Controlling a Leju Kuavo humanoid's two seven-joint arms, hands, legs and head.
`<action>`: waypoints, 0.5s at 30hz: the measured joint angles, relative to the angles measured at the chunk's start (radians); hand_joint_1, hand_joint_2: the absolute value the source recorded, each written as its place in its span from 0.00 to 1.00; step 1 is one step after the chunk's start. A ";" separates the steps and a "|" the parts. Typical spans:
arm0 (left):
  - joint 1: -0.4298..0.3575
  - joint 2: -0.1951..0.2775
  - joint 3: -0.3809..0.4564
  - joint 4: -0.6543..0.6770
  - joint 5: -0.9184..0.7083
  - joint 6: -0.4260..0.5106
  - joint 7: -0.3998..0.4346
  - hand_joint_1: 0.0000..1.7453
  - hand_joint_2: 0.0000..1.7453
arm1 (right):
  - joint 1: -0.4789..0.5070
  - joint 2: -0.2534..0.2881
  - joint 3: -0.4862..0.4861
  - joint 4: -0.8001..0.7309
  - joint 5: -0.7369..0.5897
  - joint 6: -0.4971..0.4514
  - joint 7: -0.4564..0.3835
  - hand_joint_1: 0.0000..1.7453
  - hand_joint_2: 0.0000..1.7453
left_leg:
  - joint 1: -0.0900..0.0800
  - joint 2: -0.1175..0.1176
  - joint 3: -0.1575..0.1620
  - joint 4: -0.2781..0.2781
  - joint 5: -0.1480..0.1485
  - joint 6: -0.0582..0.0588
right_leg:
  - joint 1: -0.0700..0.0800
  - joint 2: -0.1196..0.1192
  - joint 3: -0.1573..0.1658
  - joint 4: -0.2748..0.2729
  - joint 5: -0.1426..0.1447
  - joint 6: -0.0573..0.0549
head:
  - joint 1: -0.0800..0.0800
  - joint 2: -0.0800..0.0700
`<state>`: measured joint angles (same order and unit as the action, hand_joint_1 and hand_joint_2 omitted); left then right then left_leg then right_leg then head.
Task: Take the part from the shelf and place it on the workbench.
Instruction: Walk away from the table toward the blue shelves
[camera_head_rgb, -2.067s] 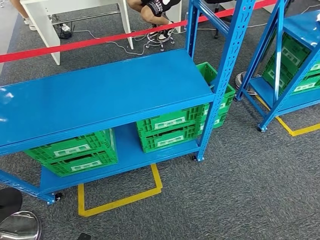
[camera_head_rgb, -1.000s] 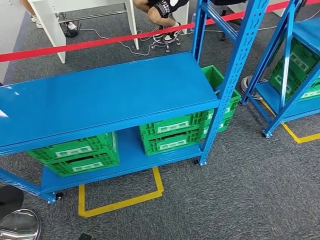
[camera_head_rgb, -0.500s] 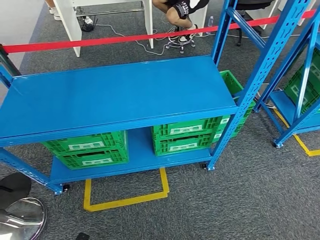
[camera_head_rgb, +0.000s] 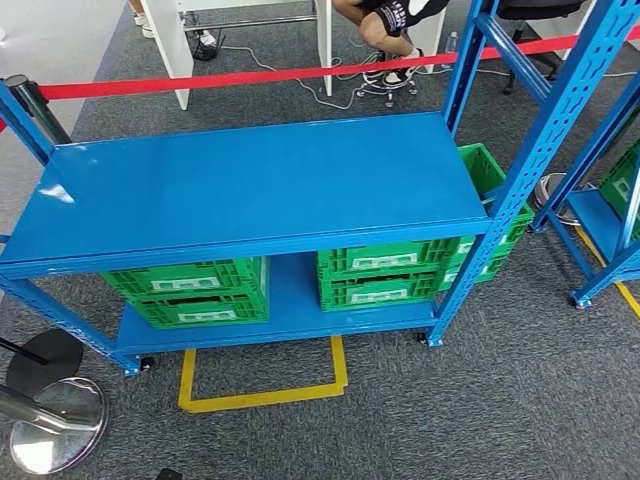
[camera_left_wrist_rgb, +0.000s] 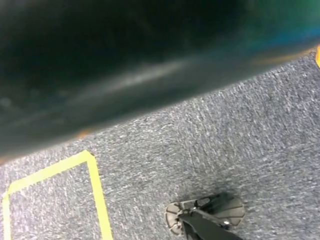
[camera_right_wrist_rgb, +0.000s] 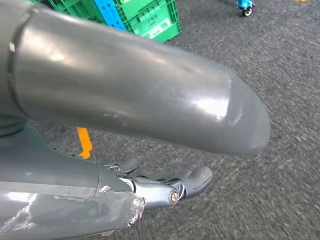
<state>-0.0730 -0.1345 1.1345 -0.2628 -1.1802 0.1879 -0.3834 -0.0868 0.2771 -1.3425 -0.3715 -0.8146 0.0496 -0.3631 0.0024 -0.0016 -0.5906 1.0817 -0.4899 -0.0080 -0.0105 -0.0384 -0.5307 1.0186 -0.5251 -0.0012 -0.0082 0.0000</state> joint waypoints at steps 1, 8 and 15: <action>-0.001 0.001 0.000 0.000 -0.001 0.000 0.000 0.00 0.00 | -0.001 0.000 0.000 0.001 0.000 0.001 0.001 0.00 0.00 | -0.002 0.003 0.021 -0.044 0.011 0.005 | 0.002 -0.002 -0.001 0.001 -0.001 0.002 | 0.000 0.000; -0.001 0.000 0.000 0.000 -0.003 0.000 0.001 0.00 1.00 | -0.001 0.001 -0.002 0.002 0.000 0.004 0.007 0.00 0.00 | -0.005 0.005 0.031 -0.074 0.011 -0.005 | 0.006 -0.003 -0.004 0.003 -0.004 0.002 | 0.002 0.000; -0.001 -0.001 0.000 0.000 -0.015 -0.008 0.013 0.00 1.00 | -0.001 0.000 -0.020 0.009 0.000 0.011 0.031 0.00 1.00 | -0.008 0.005 0.032 -0.073 0.009 0.006 | 0.001 -0.002 0.003 -0.013 0.005 0.014 | 0.001 0.000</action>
<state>-0.0738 -0.1355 1.1346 -0.2625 -1.1954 0.1798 -0.3704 -0.0876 0.2774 -1.3629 -0.3629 -0.8146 0.0608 -0.3320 -0.0059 0.0034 -0.5583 1.0084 -0.4812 -0.0023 -0.0094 -0.0408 -0.5272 1.0060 -0.5203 0.0130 -0.0068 0.0000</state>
